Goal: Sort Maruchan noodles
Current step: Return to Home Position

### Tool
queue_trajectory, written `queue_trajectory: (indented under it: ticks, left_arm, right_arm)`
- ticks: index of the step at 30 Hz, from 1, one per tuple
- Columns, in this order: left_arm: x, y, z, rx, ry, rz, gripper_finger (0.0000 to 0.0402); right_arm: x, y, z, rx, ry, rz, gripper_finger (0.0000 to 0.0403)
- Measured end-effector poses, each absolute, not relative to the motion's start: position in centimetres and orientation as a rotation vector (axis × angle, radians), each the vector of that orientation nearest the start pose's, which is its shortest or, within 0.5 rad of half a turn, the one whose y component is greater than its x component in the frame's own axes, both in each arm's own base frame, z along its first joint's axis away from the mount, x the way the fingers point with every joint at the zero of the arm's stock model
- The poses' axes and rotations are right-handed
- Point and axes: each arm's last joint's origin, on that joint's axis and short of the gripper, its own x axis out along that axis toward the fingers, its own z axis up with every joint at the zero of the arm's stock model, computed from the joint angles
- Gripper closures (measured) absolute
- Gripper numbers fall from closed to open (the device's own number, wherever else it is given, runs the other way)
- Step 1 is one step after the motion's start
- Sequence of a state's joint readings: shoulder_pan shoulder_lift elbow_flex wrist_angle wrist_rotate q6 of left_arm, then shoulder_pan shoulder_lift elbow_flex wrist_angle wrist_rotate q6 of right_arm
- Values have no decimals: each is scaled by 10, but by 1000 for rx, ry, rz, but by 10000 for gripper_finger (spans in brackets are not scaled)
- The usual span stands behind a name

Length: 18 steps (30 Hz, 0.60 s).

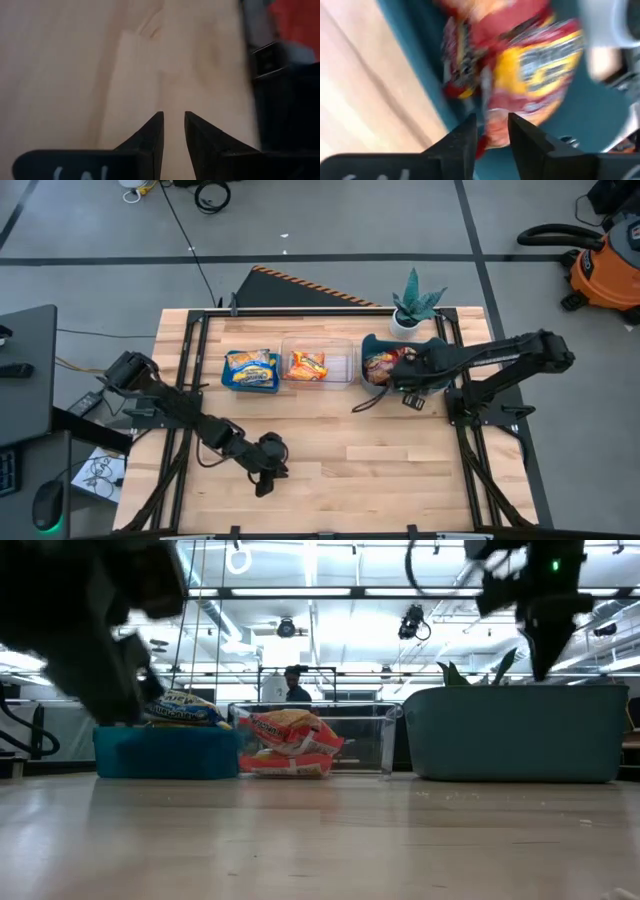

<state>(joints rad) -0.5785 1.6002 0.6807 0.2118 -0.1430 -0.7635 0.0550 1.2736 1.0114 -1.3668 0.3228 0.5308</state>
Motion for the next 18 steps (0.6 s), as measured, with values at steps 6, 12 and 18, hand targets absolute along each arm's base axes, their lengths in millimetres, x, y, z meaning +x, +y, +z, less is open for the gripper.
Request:
queue_trajectory:
  ticks: [6, 12, 18]
  left_arm:
    - [246, -152, 184, -396, 622, -186, 320]
    - [223, -130, 211, -294, 450, -96, 335]
    - [193, -107, 202, -335, 290, -35, 358]
  right_arm:
    - [180, 5, 291, 58, 1123, -613, 267]
    - [174, 14, 286, 136, 779, -404, 267]
    - [164, 19, 261, 214, 561, -271, 268]
